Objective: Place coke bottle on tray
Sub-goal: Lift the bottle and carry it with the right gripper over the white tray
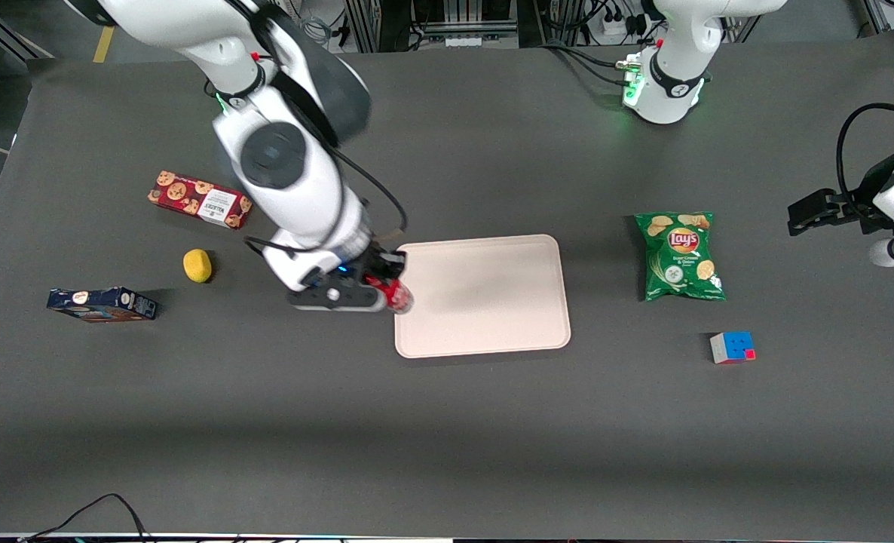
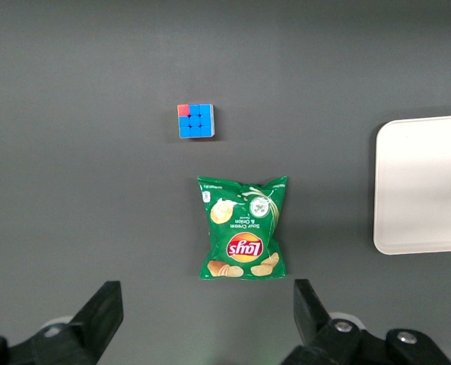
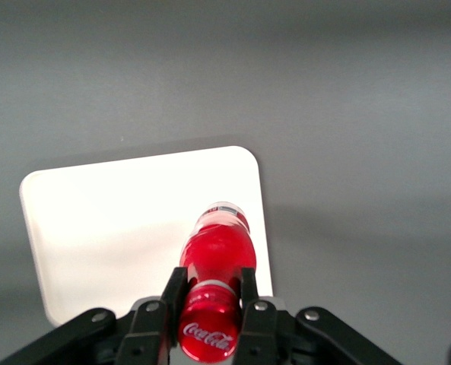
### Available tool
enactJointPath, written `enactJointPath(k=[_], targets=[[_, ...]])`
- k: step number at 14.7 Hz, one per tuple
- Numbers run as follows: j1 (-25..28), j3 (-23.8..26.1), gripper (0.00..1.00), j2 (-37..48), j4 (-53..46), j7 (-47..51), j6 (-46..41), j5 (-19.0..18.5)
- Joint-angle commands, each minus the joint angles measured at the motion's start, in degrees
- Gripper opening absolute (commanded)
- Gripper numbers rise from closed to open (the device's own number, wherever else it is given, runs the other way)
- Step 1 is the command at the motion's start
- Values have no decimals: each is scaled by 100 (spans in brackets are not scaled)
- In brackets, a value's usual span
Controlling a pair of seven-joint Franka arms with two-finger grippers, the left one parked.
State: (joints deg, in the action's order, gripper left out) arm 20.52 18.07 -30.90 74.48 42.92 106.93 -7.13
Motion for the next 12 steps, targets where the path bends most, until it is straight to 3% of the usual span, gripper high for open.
enactJointPath(k=[1, 7, 10, 12], targets=[[250, 4, 0, -828, -443, 375, 179, -482], [250, 4, 0, -1014, -188, 393, 364, -544], [268, 4, 31, -1014, -66, 533, 513, -562], [268, 4, 37, -1014, 23, 533, 654, -597]])
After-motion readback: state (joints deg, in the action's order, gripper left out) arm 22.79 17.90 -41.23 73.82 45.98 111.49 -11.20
